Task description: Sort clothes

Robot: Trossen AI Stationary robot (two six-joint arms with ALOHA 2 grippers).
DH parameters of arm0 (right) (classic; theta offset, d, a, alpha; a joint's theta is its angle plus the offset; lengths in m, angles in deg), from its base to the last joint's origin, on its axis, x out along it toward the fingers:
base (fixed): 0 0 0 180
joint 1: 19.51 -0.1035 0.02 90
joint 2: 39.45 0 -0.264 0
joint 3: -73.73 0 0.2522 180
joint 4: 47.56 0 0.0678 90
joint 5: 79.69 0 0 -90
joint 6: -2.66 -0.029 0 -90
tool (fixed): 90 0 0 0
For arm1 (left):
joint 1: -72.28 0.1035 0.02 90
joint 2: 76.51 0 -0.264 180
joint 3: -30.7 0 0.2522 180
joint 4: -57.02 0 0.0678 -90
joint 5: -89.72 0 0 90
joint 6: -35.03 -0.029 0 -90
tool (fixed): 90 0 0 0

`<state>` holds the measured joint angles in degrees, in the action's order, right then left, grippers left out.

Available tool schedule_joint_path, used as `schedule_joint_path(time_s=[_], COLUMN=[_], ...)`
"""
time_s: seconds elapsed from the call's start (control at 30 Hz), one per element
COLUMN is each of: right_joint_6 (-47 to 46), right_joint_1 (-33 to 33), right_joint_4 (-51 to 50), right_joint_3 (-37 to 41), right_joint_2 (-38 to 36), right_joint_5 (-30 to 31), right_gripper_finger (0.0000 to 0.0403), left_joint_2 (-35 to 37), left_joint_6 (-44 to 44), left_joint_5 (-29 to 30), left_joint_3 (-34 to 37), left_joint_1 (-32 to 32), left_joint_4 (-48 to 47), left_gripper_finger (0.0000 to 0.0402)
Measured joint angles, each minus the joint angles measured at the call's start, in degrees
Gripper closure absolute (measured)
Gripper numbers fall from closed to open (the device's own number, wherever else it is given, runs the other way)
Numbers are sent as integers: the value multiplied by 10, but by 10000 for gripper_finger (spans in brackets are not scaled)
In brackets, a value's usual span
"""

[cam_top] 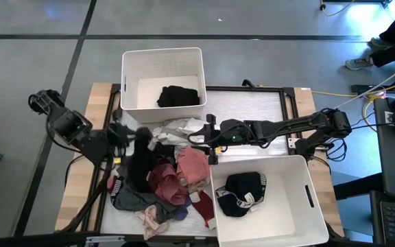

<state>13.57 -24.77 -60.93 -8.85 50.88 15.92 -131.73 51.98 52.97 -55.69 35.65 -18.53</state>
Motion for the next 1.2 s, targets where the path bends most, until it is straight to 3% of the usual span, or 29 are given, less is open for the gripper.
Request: schedule_joint_path(time_s=[0.2,0.47,0.67,0.83,1.2], right_joint_6=[0,0,0,0,10], right_joint_1=[0,0,0,0,0], right_joint_4=[0,0,0,-1,-1], right_joint_3=[0,0,0,0,0], right_joint_2=[0,0,0,0,0], right_joint_5=[0,0,0,0,0], right_gripper_finger=[196,196,196,196,196], left_joint_2=[1,8,10,10,-4], left_joint_6=[-147,-432,-646,-762,-802], left_joint_5=[169,203,124,34,-181], left_joint_3=[-27,-39,-39,-39,-39], left_joint_1=[27,95,168,241,412], left_joint_4=[44,274,478,623,788], left_gripper_finger=[401,401,401,401,401])
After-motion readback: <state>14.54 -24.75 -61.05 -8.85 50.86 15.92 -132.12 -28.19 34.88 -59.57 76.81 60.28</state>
